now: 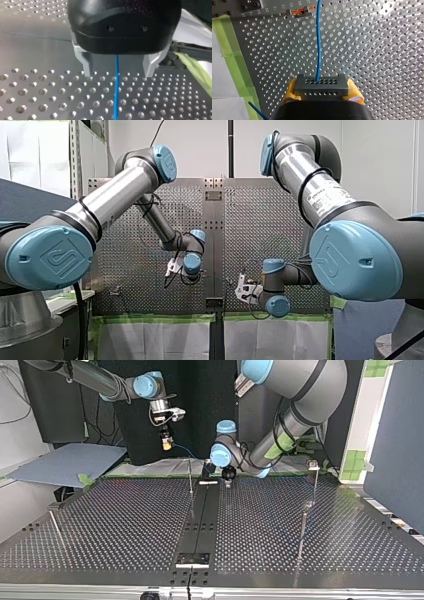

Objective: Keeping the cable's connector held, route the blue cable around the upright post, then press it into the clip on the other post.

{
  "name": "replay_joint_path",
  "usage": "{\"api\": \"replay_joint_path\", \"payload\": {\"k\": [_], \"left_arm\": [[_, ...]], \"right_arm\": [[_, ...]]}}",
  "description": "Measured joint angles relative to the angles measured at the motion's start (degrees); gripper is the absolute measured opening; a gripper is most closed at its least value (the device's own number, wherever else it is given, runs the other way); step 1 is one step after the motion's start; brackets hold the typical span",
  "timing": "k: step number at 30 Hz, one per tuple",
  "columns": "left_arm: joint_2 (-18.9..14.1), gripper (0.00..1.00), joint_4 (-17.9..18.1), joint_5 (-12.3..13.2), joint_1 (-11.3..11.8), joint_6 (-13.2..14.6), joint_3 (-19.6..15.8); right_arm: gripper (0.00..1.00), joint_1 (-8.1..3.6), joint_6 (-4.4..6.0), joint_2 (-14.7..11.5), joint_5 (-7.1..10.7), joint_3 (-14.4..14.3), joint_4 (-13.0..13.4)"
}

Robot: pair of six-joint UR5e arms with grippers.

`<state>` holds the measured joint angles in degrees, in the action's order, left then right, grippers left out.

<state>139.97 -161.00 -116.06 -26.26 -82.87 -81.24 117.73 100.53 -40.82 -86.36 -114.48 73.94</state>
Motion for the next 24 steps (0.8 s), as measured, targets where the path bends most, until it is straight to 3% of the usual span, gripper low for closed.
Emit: {"api": "replay_joint_path", "payload": {"k": [7, 17, 24], "left_arm": [[0.75, 1.0, -0.29, 3.29, -0.35, -0.76, 0.03], [0.85, 1.0, -3.5, 9.34, -1.65, -0.83, 0.05], [0.86, 1.0, -4.91, 12.9, -2.95, -0.81, 0.05]], "right_arm": [[0.0, -0.31, -0.13, -0.01, 1.1, 0.0, 0.11], [0.0, -0.83, -0.23, -0.02, 1.57, 0.05, -0.89], [0.0, -1.03, -1.17, -0.02, 1.64, 0.06, -2.49]]}}
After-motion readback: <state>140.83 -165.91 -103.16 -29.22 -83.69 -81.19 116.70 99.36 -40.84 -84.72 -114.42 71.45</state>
